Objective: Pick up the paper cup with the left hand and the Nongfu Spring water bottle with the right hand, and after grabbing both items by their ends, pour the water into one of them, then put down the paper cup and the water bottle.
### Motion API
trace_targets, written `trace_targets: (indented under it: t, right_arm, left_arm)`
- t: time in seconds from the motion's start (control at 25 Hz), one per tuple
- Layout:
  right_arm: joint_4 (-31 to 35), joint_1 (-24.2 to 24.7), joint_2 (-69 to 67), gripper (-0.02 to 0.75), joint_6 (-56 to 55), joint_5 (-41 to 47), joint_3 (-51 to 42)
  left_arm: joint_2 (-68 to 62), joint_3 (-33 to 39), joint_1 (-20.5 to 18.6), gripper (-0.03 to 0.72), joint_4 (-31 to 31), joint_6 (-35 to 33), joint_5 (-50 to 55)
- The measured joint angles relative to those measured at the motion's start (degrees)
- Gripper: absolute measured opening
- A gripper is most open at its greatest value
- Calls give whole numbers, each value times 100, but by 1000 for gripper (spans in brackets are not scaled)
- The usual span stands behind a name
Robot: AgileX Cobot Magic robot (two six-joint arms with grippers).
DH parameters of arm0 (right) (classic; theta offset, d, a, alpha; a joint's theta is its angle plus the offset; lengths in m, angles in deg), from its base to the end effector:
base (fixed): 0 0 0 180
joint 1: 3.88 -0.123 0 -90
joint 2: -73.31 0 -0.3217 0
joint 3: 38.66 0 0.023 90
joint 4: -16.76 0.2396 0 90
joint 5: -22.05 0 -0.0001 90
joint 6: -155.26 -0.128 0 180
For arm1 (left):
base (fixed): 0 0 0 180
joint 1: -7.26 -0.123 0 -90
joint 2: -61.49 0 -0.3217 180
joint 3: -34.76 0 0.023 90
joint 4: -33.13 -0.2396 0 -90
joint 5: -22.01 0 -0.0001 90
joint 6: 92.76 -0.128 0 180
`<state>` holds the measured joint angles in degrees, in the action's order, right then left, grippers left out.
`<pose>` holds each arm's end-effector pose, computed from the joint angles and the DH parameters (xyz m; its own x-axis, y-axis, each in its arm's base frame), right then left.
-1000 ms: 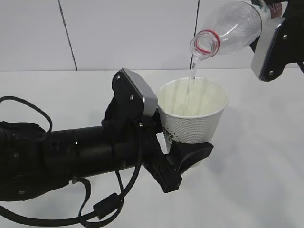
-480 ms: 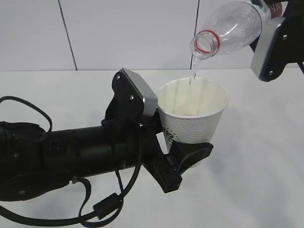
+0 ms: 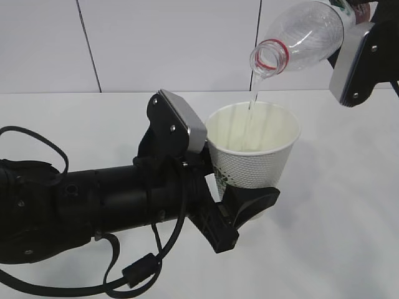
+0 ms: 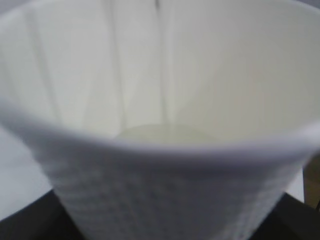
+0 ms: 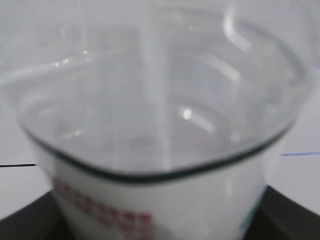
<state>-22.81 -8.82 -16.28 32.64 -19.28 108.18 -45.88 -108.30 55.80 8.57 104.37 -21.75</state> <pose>0.3219 0.0818 0.3371 0.4974 -0.8675 -0.0038 0.0171 0.0142 -0.9998 0.2200 -0.3045 0.2206 -0.1339 0.1802 -0.9745 0.9059 0.4210 -0.0466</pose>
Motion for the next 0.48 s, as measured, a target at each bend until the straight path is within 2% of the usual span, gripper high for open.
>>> trace_targets:
  t: [0.48]
  right_arm:
    - [12,0,0,503,0,0,0]
  left_arm:
    - [0,0,0,559,0,-88,0]
